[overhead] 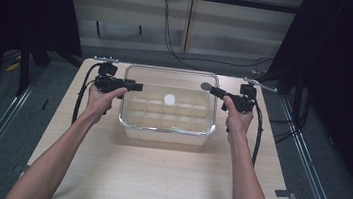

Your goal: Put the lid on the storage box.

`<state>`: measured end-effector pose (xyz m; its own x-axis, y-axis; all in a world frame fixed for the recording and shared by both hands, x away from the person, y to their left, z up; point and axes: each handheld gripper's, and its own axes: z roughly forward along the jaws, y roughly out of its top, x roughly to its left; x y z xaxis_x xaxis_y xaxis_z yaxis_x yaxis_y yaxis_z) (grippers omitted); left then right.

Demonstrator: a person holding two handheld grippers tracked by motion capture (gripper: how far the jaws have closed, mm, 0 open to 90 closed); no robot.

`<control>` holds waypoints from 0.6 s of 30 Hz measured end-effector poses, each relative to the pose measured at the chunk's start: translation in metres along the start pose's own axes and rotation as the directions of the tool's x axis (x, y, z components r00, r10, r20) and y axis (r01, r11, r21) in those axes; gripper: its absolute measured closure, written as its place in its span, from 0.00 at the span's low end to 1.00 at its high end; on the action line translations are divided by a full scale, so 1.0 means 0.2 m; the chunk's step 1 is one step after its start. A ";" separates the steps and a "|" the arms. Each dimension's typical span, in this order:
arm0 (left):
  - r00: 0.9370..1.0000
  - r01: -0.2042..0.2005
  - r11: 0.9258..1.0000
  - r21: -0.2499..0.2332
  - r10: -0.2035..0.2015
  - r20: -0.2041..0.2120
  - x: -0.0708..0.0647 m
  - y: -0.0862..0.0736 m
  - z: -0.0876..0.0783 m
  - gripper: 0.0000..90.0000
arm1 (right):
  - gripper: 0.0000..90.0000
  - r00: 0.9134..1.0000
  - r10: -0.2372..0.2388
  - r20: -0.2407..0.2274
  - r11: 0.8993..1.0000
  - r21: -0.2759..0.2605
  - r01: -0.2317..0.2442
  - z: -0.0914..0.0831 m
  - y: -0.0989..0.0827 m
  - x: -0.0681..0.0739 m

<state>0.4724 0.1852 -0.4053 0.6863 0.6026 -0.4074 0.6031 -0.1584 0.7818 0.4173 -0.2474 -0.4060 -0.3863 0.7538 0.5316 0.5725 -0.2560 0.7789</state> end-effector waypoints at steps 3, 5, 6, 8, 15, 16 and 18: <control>1.000 0.007 1.000 0.010 -0.007 0.001 0.01 -0.01 0.01 0.49 | 0.78 1.000 0.005 0.004 1.000 0.005 -0.005 0.00 0.00 -0.01; 1.000 0.016 1.000 0.017 -0.016 -0.006 0.00 -0.01 0.01 0.48 | 0.78 1.000 0.013 0.002 1.000 0.001 -0.013 0.01 -0.01 -0.01; 0.999 0.028 0.999 0.023 -0.027 -0.035 0.00 -0.01 0.01 0.46 | 0.78 1.000 0.015 0.003 1.000 -0.005 -0.015 0.01 -0.01 -0.01; 0.998 0.040 0.999 0.028 -0.039 -0.059 0.00 -0.02 0.01 0.41 | 0.77 1.000 0.012 0.013 1.000 0.000 -0.012 0.02 -0.02 -0.02; 0.995 0.075 0.997 0.008 -0.075 -0.063 0.05 -0.08 -0.01 0.55 | 0.76 0.999 0.051 0.009 0.999 0.004 -0.051 0.06 -0.05 -0.07; 0.995 0.075 0.997 0.014 -0.074 -0.060 0.06 -0.09 -0.01 0.56 | 0.76 0.999 0.052 0.009 0.999 0.004 -0.052 0.06 -0.05 -0.08; 0.995 0.078 0.997 0.017 -0.077 -0.057 0.07 -0.09 0.00 0.56 | 0.76 0.999 0.046 0.018 0.999 0.012 -0.047 0.07 -0.05 -0.08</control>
<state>0.4709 0.1969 -0.4255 0.6135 0.6563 -0.4391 0.6619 -0.1242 0.7392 0.4273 -0.2484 -0.4277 -0.3461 0.7520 0.5611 0.5986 -0.2835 0.7492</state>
